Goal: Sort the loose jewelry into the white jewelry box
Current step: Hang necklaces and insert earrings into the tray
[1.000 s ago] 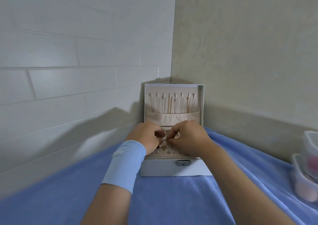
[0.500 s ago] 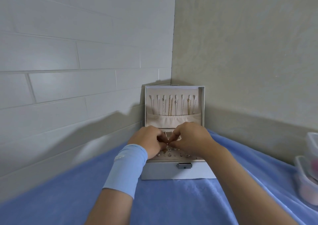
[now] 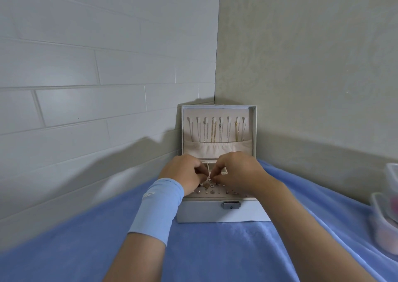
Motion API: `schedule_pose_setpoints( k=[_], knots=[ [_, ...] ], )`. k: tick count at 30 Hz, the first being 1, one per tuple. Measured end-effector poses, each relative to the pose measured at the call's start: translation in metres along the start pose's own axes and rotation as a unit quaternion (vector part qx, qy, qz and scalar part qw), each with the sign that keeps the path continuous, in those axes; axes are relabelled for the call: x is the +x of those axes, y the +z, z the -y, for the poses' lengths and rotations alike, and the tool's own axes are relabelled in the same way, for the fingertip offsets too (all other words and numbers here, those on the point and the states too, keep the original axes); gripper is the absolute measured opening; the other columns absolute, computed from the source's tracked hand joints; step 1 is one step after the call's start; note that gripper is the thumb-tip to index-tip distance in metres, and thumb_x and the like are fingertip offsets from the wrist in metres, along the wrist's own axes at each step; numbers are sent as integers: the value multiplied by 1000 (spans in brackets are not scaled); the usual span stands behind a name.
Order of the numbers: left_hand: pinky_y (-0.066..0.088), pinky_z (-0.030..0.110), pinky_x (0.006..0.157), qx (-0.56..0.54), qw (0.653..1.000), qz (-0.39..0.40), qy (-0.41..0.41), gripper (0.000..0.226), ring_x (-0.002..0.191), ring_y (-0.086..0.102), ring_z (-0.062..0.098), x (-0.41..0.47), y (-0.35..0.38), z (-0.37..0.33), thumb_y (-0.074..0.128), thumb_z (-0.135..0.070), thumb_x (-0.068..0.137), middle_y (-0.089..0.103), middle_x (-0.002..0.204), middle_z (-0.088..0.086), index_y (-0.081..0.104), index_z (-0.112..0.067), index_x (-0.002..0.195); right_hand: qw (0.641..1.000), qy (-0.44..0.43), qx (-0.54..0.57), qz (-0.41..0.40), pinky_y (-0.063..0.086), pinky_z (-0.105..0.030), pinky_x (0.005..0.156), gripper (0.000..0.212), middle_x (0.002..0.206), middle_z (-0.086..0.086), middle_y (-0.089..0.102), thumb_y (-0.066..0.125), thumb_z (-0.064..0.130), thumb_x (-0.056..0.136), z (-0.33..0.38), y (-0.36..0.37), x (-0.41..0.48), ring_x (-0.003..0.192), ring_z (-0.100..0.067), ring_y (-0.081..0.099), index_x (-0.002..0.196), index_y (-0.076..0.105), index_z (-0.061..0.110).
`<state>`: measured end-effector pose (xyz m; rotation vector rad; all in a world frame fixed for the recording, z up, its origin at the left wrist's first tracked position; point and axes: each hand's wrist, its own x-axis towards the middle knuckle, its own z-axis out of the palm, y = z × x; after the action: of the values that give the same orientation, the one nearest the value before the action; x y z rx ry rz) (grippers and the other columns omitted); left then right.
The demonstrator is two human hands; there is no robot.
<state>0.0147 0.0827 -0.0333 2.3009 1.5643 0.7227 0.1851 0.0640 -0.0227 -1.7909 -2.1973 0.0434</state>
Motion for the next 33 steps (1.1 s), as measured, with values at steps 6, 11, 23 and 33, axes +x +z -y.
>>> schedule_pose_setpoints(
  k=[6,11,23,33],
  knots=[
    [52,30,87,22,999,47,12,17,95,63,14,-1,-1,-2,66,-32,89,71,102,-11,76,-40,100,1000,4,6,11,56,-34,83,15,102,11,72,64,40,93,-1,-3,-2,93,-13,64,99,77,38],
    [49,27,87,40,997,63,19,18,97,63,15,-3,-3,-5,64,-32,91,70,104,-10,76,-37,102,999,13,34,21,56,-32,81,14,99,12,72,63,34,92,-3,-1,-3,91,-10,64,94,77,36],
    [38,19,65,-36,997,-54,37,5,70,51,-2,-62,-25,-13,68,-30,85,63,87,-15,65,-34,83,983,-25,173,64,55,-26,72,10,83,8,75,68,29,88,22,-22,-62,77,-6,67,87,78,26],
    [47,18,68,20,974,226,-11,5,66,59,2,-148,-20,-24,70,-33,82,62,68,-19,71,-36,78,955,-19,60,289,51,-23,78,18,91,12,76,81,41,75,48,-21,-132,66,-6,62,93,79,37]
  ],
)
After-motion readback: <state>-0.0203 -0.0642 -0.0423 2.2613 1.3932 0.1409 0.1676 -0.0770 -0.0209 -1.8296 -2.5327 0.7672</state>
